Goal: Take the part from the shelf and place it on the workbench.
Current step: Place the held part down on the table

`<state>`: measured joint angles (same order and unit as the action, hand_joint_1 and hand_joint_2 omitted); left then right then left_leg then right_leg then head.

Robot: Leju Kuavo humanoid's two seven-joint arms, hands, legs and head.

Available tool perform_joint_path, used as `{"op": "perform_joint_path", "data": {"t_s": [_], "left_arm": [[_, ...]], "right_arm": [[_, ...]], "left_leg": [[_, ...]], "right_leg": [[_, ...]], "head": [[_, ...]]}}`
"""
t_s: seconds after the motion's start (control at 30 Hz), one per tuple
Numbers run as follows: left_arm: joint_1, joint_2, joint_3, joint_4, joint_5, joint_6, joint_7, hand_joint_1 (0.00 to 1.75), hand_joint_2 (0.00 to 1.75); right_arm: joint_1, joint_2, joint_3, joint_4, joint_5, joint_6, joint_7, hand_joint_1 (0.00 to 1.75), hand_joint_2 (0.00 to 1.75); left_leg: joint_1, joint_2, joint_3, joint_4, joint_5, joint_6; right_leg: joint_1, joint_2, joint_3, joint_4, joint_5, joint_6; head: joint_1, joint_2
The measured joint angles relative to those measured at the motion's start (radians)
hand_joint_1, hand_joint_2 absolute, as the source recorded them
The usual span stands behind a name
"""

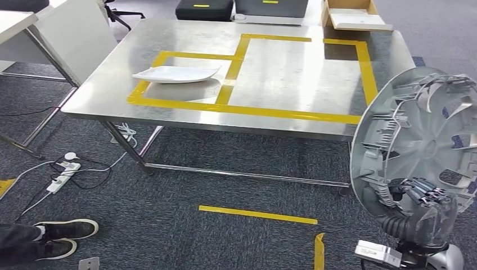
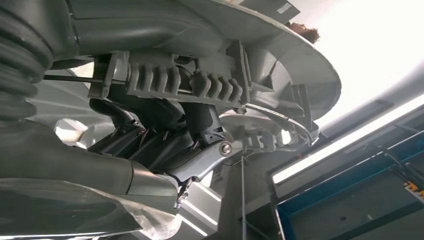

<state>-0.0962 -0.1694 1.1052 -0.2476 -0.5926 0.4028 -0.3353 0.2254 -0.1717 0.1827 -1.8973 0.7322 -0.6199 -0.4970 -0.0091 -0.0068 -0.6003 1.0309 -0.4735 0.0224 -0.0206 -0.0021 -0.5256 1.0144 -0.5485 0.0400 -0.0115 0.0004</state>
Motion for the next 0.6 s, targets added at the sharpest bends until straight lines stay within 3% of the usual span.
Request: {"op": "perform_joint_path", "data": {"t_s": [0.07,0.17,0.2,0.23,0.3,0.37,0.4,0.53,0.6], "left_arm": [[0.001,0.0,0.0,0.0,0.0,-0.001,0.0,0.0,1.75],[-0.001,0.0,0.0,0.0,-0.001,-0.005,0.0,0.0,1.75],[-0.001,0.0,0.0,0.0,-0.002,-0.007,0.001,0.0,1.75],[0.0,0.0,0.0,0.0,-0.003,-0.007,0.001,0.0,1.75],[0.001,0.0,0.0,0.0,-0.006,-0.008,0.003,0.0,1.75],[-0.001,0.0,0.0,0.0,-0.008,-0.008,0.003,0.0,1.75],[-0.003,0.0,0.0,0.0,-0.009,-0.008,0.003,0.0,1.75],[-0.01,0.001,-0.001,0.0,-0.01,-0.009,0.003,0.0,1.75],[-0.012,0.0,-0.002,0.0,-0.011,-0.009,0.003,0.0,1.75]], "right_arm": [[-0.001,0.0,0.0,0.0,-0.001,0.0,0.0,1.75,1.75],[-0.002,0.0,0.0,0.0,-0.002,0.0,-0.001,1.75,1.75],[-0.002,0.0,0.0,0.0,-0.003,0.0,-0.001,1.75,1.75],[-0.002,0.0,0.0,0.0,-0.004,0.0,-0.002,1.75,1.75],[-0.006,0.0,0.0,0.0,-0.003,0.0,-0.004,1.75,1.75],[-0.016,0.0,0.001,0.001,-0.001,0.002,-0.008,1.75,1.75],[-0.021,0.0,0.002,0.002,0.0,0.002,-0.009,1.75,1.75],[-0.031,-0.001,0.002,0.002,0.001,0.003,-0.008,1.75,1.75],[-0.033,-0.001,0.002,0.002,0.001,0.003,-0.008,1.75,1.75]], "left_leg": [[0.004,0.0,0.013,-0.015,0.0,0.01],[0.003,0.0,0.025,-0.02,-0.009,0.023],[0.002,0.0,0.03,-0.02,-0.014,0.024],[0.002,0.0,0.036,-0.02,-0.02,0.024],[0.003,-0.001,0.055,-0.019,-0.033,0.02],[0.0,-0.002,0.068,-0.016,-0.048,0.011],[-0.002,-0.002,0.07,-0.014,-0.053,0.006],[-0.001,-0.002,0.074,-0.005,-0.069,-0.012],[0.002,-0.001,0.04,0.072,-0.102,-0.023]], "right_leg": [[0.0,0.0,-0.02,0.041,-0.024,0.007],[0.0,0.001,-0.13,0.228,-0.09,0.012],[0.0,0.001,-0.162,0.27,-0.092,0.013],[0.0,0.001,-0.178,0.278,-0.074,0.015],[-0.002,0.0,-0.15,0.181,0.01,0.016],[-0.001,0.0,-0.096,0.062,0.06,0.013],[0.0,0.001,-0.079,0.031,0.064,0.01],[0.001,0.003,-0.057,0.012,0.047,-0.014],[-0.003,0.001,-0.041,0.008,0.038,-0.027]], "head": [[0.003,0.0],[0.008,0.0],[0.008,0.0],[0.008,0.0],[0.008,0.0],[0.008,0.0],[0.007,0.0],[0.002,0.0],[-0.001,0.0]]}}
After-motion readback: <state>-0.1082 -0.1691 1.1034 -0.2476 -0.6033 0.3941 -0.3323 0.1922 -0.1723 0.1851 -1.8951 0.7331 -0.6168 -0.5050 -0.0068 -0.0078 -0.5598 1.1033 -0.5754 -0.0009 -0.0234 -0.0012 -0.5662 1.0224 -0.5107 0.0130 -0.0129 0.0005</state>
